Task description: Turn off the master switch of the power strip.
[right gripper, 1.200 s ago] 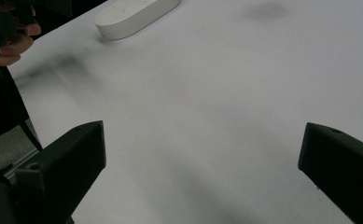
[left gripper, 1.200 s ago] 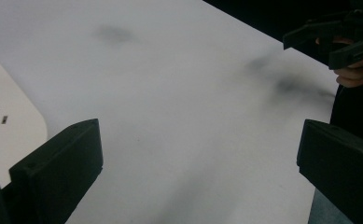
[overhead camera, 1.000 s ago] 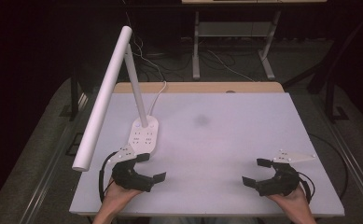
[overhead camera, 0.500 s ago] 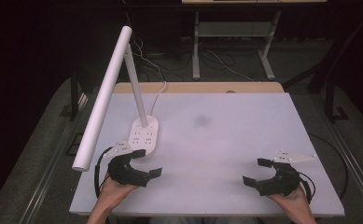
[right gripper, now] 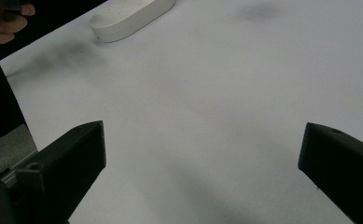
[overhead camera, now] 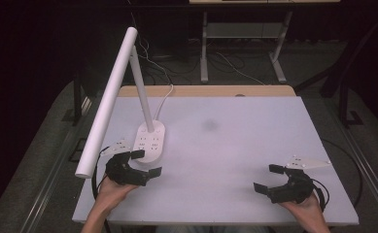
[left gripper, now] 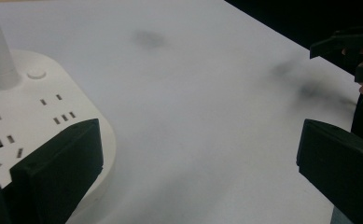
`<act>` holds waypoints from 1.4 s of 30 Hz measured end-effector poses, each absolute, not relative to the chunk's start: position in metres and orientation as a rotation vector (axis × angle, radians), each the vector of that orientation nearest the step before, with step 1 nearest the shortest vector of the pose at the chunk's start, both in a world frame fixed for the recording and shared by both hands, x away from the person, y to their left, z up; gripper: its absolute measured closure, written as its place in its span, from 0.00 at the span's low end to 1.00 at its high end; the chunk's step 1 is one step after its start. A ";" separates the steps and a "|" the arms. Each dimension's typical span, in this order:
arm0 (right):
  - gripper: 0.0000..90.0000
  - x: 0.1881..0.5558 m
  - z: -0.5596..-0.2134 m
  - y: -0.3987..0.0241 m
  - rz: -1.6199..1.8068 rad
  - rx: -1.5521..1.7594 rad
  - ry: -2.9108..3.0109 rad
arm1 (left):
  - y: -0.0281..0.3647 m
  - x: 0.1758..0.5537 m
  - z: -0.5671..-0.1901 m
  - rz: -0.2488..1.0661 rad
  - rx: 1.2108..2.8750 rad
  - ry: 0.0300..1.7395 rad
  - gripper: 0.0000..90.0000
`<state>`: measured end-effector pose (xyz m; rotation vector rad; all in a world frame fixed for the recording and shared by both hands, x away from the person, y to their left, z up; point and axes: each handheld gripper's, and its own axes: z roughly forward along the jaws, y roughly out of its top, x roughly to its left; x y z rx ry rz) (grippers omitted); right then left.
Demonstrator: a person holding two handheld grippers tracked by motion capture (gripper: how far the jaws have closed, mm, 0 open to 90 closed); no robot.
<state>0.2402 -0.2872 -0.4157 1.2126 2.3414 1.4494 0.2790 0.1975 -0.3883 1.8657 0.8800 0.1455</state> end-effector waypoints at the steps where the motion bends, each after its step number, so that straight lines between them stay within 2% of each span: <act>1: 0.00 0.240 -0.416 -0.287 1.449 1.213 2.341 | 0.199 0.280 -0.388 0.147 1.869 0.882 0.00; 42: 0.00 0.241 -0.417 -0.287 1.413 1.218 2.353 | 0.235 0.324 -0.355 0.225 1.908 0.955 0.00</act>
